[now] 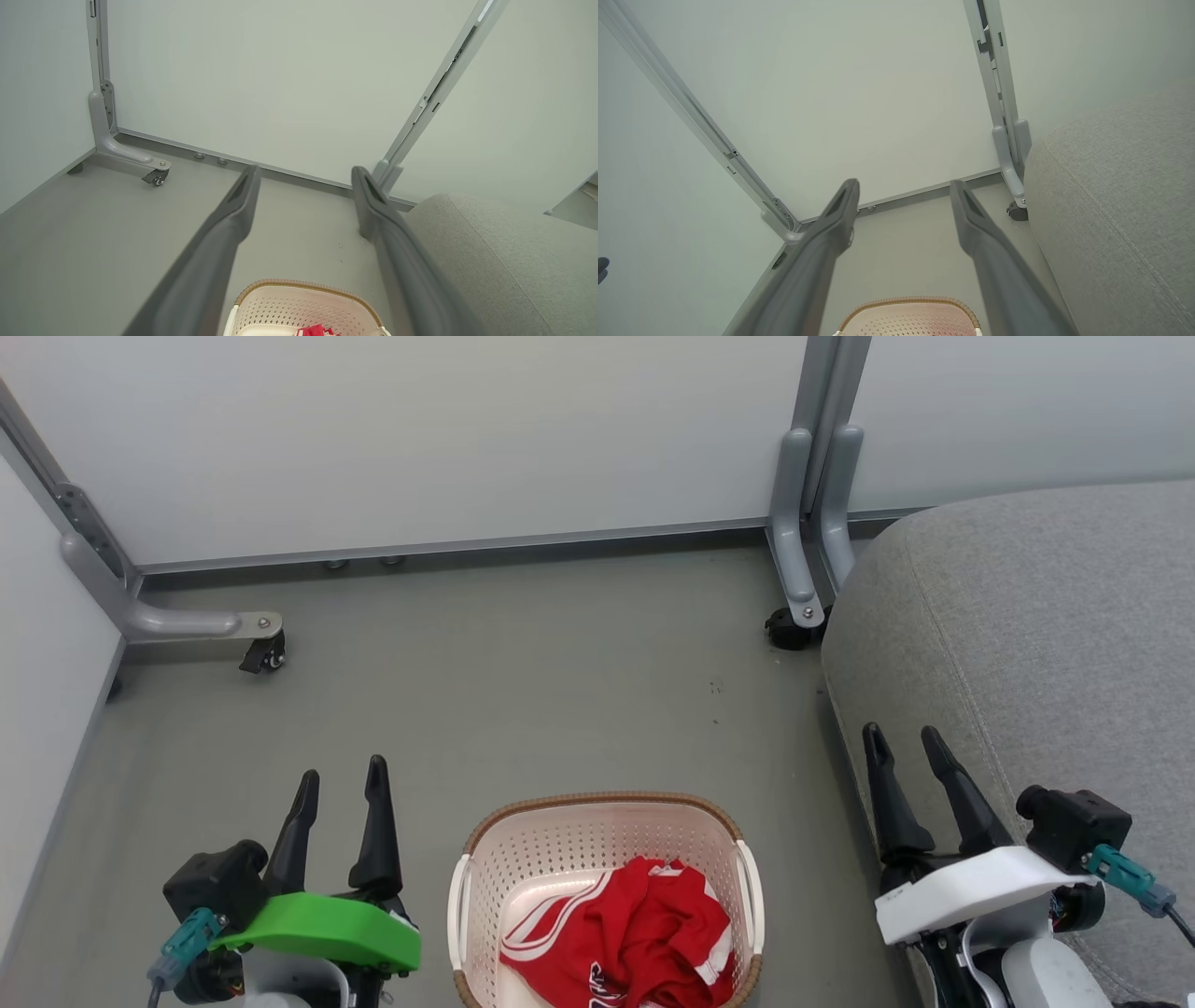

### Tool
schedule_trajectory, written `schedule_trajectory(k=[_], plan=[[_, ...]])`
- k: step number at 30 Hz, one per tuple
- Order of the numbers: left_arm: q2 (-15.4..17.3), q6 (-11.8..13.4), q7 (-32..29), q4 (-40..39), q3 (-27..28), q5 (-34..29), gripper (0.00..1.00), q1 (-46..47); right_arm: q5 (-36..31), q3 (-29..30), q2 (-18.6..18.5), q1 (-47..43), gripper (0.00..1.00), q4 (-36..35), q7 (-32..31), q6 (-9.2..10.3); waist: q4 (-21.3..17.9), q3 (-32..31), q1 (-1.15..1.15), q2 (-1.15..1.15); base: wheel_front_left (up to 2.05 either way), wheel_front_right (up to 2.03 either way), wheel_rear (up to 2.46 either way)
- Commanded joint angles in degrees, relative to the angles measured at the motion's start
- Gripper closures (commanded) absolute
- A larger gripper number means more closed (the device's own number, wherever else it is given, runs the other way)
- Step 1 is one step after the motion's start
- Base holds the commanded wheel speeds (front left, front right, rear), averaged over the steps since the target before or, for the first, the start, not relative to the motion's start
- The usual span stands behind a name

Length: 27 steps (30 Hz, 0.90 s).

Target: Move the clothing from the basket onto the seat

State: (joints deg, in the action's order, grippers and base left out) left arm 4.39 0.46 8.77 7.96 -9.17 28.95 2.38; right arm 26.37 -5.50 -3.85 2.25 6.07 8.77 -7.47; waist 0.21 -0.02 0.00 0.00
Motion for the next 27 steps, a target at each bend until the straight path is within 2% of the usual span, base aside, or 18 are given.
schedule_trajectory(k=[1, 19, 27], plan=[[-0.1, -0.4, 0.6, -0.3, 0.4, -1.2, 0.0, -0.1, -1.6, -0.4, -0.2, -0.3, 0.0, -0.7, 0.6, -0.02, 0.0, 0.0, 0.0, 0.0, 0.0, 0.0, 0.0], [-1.5, -4.0, 3.1, 0.8, 1.3, -9.5, 0.0, -1.8, -8.3, -1.9, -0.3, -1.1, 0.0, 1.0, 3.1, -0.03, -0.3, -0.7, 0.0, 0.0, 0.0, 0.0, 0.0], [-1.5, -3.7, 4.0, 2.1, 0.7, -9.4, 0.0, -2.7, -11.5, -2.7, -0.4, -1.7, 0.0, 1.8, 4.0, -0.03, -0.4, -1.5, 0.0, 0.0, 0.0, 0.0, 0.0]])
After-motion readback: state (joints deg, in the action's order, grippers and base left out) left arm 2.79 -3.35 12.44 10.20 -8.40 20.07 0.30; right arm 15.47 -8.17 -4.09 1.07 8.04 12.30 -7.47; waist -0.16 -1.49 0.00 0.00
